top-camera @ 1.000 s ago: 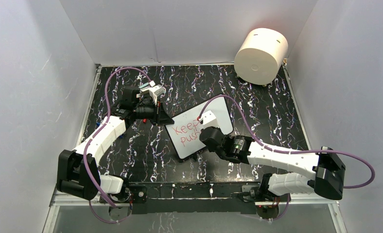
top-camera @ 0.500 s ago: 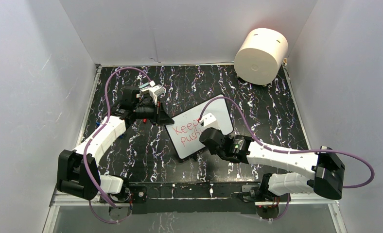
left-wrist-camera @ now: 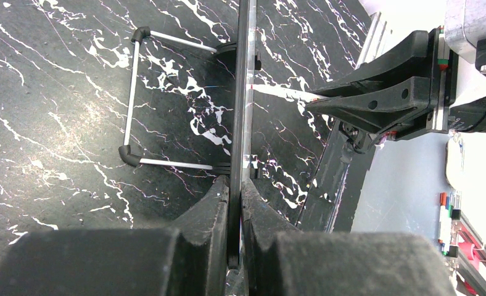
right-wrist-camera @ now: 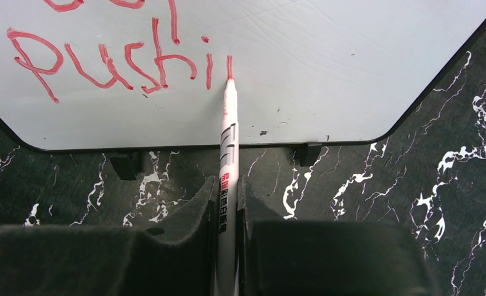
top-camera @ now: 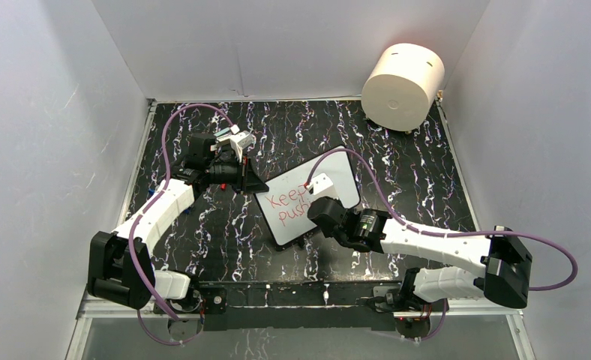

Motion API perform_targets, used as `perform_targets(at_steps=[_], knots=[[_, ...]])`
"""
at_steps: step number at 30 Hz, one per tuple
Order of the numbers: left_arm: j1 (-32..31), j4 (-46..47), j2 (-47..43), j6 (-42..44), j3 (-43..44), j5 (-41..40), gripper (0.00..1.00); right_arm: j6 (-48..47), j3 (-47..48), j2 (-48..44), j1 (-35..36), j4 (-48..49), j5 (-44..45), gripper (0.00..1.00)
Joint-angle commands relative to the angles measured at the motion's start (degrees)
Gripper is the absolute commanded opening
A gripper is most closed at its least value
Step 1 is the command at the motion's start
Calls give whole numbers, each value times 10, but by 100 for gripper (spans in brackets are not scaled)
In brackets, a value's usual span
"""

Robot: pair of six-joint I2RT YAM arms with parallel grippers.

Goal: Write a sentence on the whiteboard

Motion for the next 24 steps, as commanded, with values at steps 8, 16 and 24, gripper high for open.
perform_targets(at_steps=[8, 16, 24], knots=[[-6, -44, 18, 18, -6, -57, 0, -21, 24, -1, -9, 48, 30, 0], [-6, -44, 19, 18, -5, -56, 0, -33, 30, -1, -10, 57, 35, 0], [-6, -44, 19, 18, -5, -56, 0, -38, 33, -2, -12, 62, 38, 0]])
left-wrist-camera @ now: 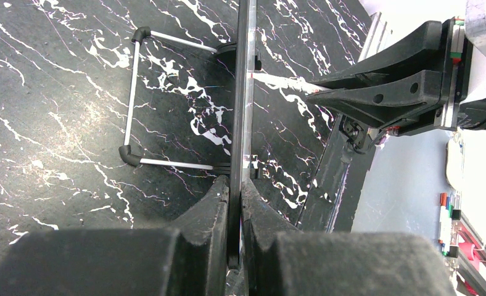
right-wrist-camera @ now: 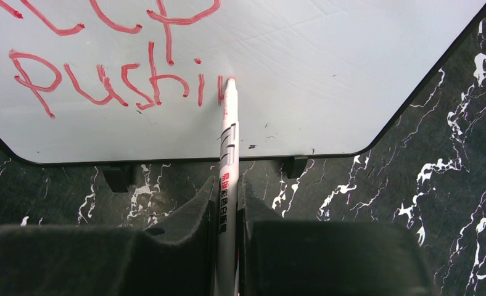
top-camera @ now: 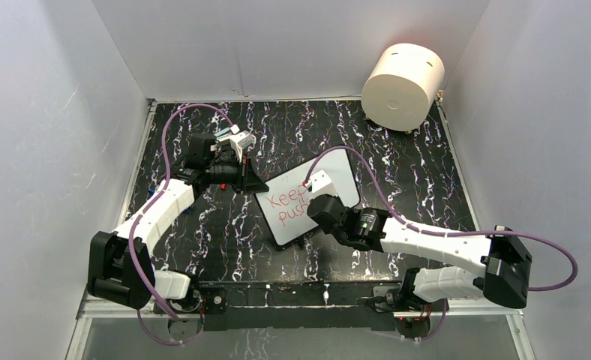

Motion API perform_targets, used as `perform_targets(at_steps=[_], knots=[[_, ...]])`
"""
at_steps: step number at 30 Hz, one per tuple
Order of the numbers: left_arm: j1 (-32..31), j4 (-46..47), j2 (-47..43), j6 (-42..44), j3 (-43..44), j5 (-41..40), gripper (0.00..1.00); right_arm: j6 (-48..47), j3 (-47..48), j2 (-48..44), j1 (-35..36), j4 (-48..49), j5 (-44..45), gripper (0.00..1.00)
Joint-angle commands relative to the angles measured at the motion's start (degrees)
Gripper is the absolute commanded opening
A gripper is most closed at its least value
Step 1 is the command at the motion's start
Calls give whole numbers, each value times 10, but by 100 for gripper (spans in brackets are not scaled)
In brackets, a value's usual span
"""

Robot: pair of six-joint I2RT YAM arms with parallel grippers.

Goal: Write a sentence on the whiteboard

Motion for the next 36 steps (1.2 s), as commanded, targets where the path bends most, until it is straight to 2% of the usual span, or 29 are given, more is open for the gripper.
perform_targets(at_steps=[1, 12, 28, 36], knots=[[-6, -44, 18, 18, -5, -55, 0, -7, 26, -4, -9, 50, 21, 0], [-7, -44, 17, 18, -5, -57, 0, 11, 22, -8, -21, 21, 26, 0], [-6, -43, 16, 18, -5, -60, 0, 43, -6, -6, -24, -6, -38, 0], [-6, -45, 16, 18, -6, -60, 0, 48, -8, -2, -24, -12, -40, 0]])
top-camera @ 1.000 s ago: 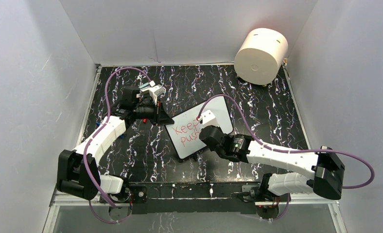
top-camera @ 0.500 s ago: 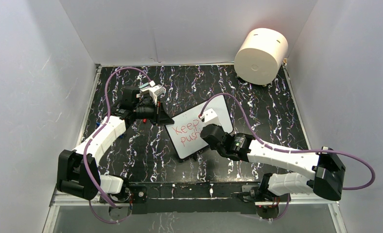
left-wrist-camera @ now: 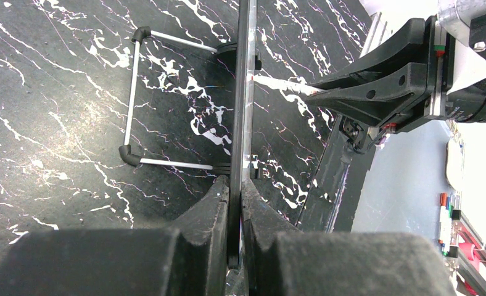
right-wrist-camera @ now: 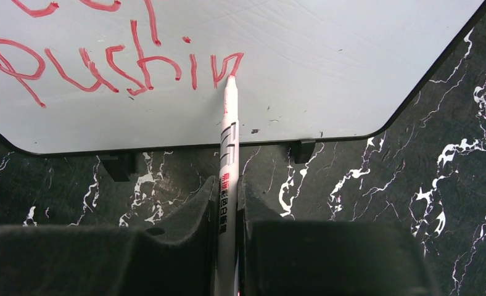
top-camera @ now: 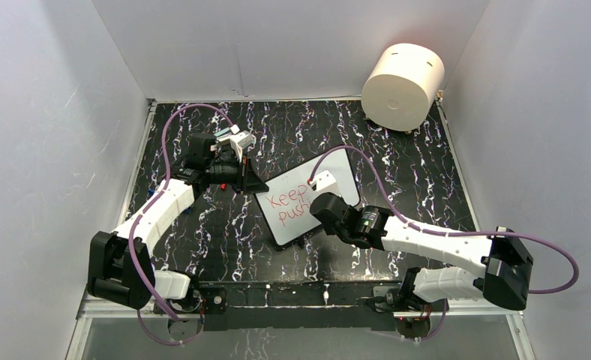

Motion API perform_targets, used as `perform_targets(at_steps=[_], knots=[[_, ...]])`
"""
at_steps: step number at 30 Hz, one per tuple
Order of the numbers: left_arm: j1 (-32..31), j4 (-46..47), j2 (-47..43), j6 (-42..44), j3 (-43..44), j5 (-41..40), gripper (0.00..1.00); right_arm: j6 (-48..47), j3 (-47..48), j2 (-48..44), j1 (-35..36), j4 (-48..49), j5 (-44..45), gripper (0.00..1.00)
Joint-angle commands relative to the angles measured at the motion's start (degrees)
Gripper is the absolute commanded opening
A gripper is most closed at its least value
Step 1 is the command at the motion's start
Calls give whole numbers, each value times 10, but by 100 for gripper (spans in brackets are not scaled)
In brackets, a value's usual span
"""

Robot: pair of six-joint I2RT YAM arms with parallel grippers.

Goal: Write a sentence on the whiteboard

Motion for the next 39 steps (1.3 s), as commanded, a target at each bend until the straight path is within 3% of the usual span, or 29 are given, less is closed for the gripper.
perform_targets(at_steps=[1, 21, 39], knots=[[-7, -45, 16, 19, -6, -60, 0, 13, -4, 1, -5, 8, -6, 0], [-7, -45, 17, 19, -5, -59, 0, 2, 3, -39, -10, 2, 35, 0], [-6, -44, 18, 19, -5, -57, 0, -25, 3, -18, -32, 45, 25, 0]])
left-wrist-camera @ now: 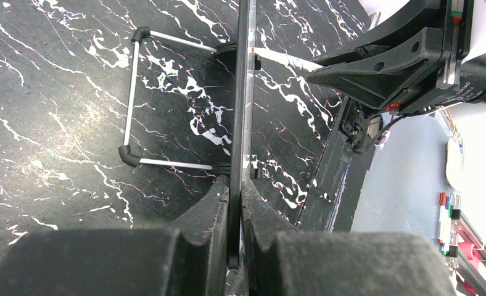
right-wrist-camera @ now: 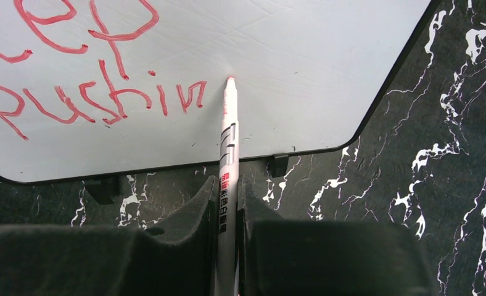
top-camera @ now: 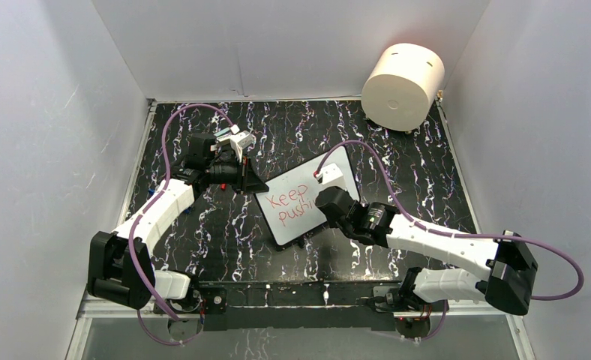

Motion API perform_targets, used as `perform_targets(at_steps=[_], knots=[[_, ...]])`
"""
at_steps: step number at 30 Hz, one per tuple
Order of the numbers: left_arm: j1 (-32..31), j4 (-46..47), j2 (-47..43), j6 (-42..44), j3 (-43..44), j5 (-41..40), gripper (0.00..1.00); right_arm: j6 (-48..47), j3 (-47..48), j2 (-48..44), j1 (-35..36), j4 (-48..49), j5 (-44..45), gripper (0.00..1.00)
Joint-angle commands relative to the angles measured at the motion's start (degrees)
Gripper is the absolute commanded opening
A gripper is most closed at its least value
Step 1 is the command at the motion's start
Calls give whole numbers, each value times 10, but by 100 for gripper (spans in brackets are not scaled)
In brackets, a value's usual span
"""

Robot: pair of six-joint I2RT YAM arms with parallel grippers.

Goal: Write a sentence on the whiteboard

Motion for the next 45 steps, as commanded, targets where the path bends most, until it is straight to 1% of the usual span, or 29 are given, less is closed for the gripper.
perform_targets(at_steps=[1, 6, 11, 20, 38, 45], knots=[[-6, -44, 17, 19, -5, -59, 0, -9, 4, 1, -4, 35, 11, 0], [-6, -44, 18, 19, -5, -58, 0, -17, 7, -1, -6, 44, 11, 0], [-6, -44, 18, 19, -5, -58, 0, -27, 6, -4, -5, 56, -7, 0], [-6, -44, 18, 19, -5, -58, 0, -28, 1, -13, -6, 55, -24, 0], [-6, -45, 17, 19, -5, -59, 0, 7, -19, -14, -5, 1, -40, 0], [-7, -45, 18, 19, -5, -58, 0, 8, -14, -7, -7, -3, -16, 0]])
